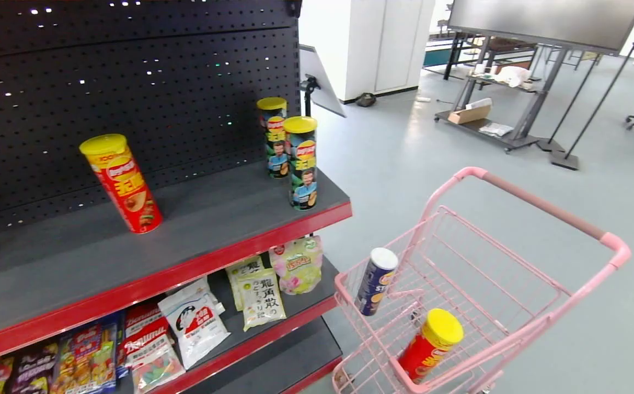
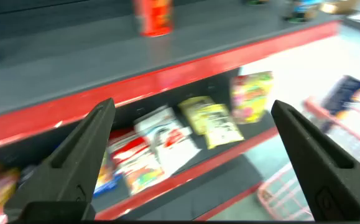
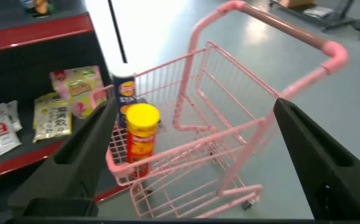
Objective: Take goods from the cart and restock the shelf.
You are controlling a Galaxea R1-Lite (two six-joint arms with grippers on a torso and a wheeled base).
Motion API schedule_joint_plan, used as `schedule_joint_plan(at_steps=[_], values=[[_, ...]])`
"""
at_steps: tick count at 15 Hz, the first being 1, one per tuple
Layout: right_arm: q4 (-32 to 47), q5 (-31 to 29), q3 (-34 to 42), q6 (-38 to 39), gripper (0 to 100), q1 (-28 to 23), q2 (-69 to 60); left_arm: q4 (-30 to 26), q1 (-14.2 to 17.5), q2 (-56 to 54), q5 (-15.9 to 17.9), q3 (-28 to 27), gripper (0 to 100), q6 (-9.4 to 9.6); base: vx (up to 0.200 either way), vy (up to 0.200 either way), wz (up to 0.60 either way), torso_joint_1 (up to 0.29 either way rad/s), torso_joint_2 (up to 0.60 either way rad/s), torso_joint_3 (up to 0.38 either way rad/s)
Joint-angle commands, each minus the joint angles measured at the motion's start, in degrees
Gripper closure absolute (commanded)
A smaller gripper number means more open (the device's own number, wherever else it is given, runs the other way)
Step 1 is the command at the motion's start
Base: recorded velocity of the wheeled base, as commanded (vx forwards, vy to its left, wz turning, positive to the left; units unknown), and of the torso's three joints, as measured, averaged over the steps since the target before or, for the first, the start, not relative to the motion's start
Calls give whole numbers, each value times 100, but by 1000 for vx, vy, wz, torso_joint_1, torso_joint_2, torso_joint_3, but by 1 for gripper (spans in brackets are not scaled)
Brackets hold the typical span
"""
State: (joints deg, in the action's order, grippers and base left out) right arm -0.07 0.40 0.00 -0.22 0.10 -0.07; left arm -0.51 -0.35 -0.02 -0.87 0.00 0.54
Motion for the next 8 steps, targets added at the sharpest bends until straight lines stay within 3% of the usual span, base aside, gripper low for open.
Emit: schedule_joint_plan(at_steps=[1,6,8], values=[[-10,4,0,4,0,-1,7,-2,0,2,-1,0,0,-1,0,0,0,0,0,0],[-1,4,0,-4,0,-1,7,-2,0,2,-1,0,0,-1,0,0,0,0,0,0],[-10,4,0,4,0,-1,7,-2,0,2,-1,0,0,-1,0,0,0,-112,234,142]])
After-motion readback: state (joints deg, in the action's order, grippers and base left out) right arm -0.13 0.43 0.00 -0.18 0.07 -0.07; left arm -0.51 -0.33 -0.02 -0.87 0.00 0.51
